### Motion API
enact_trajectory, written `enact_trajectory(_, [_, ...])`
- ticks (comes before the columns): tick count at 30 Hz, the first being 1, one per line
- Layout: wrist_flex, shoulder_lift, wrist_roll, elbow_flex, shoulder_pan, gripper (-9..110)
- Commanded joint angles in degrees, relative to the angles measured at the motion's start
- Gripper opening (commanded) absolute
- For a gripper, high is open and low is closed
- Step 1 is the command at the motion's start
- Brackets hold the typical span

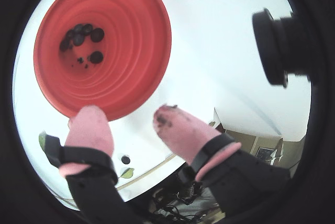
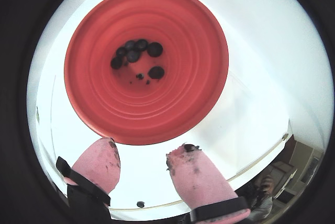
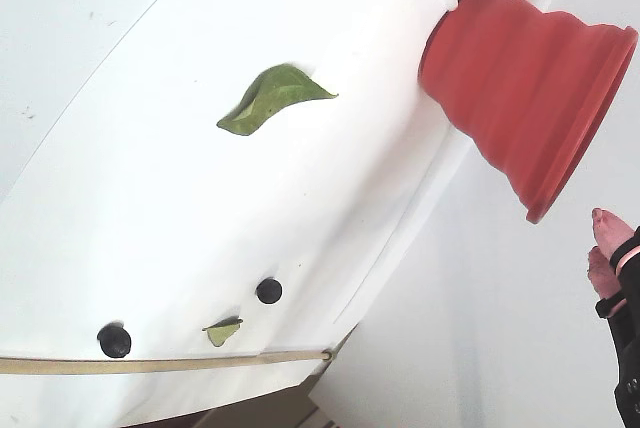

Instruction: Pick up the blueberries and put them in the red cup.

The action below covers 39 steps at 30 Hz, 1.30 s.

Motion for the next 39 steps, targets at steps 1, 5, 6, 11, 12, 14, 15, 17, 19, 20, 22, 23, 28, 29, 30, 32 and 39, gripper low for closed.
enact_trajectory(1, [0.88,6.15,0.44,0.44,0.44,17])
enact_trajectory(5, [3.60,7.65,0.88,0.70,-0.88,16])
enact_trajectory(6, [4.04,8.26,0.97,1.14,-1.14,16])
enact_trajectory(11, [6.24,9.76,1.67,1.76,-1.85,16])
enact_trajectory(12, [6.86,9.84,1.85,1.67,-2.02,16])
enact_trajectory(14, [7.65,10.46,2.20,2.02,-2.29,16])
enact_trajectory(15, [8.09,11.07,2.37,2.37,-2.37,16])
enact_trajectory(17, [9.14,11.87,2.90,2.99,-2.72,16])
enact_trajectory(19, [9.93,12.48,3.69,3.87,-3.16,16])
enact_trajectory(20, [10.37,12.83,4.13,4.39,-3.43,16])
enact_trajectory(22, [10.81,13.80,5.10,5.71,-3.69,17])
enact_trajectory(23, [11.78,14.06,5.80,5.89,-4.04,17])
enact_trajectory(28, [13.45,14.94,8.35,7.82,-5.63,17])
enact_trajectory(29, [13.89,15.47,8.61,8.44,-6.06,17])
enact_trajectory(30, [14.68,16.08,8.88,9.05,-6.50,17])
enact_trajectory(32, [15.29,17.40,9.23,10.63,-7.21,17])
enact_trajectory(39, [16.61,19.07,10.28,14.06,-8.61,17])
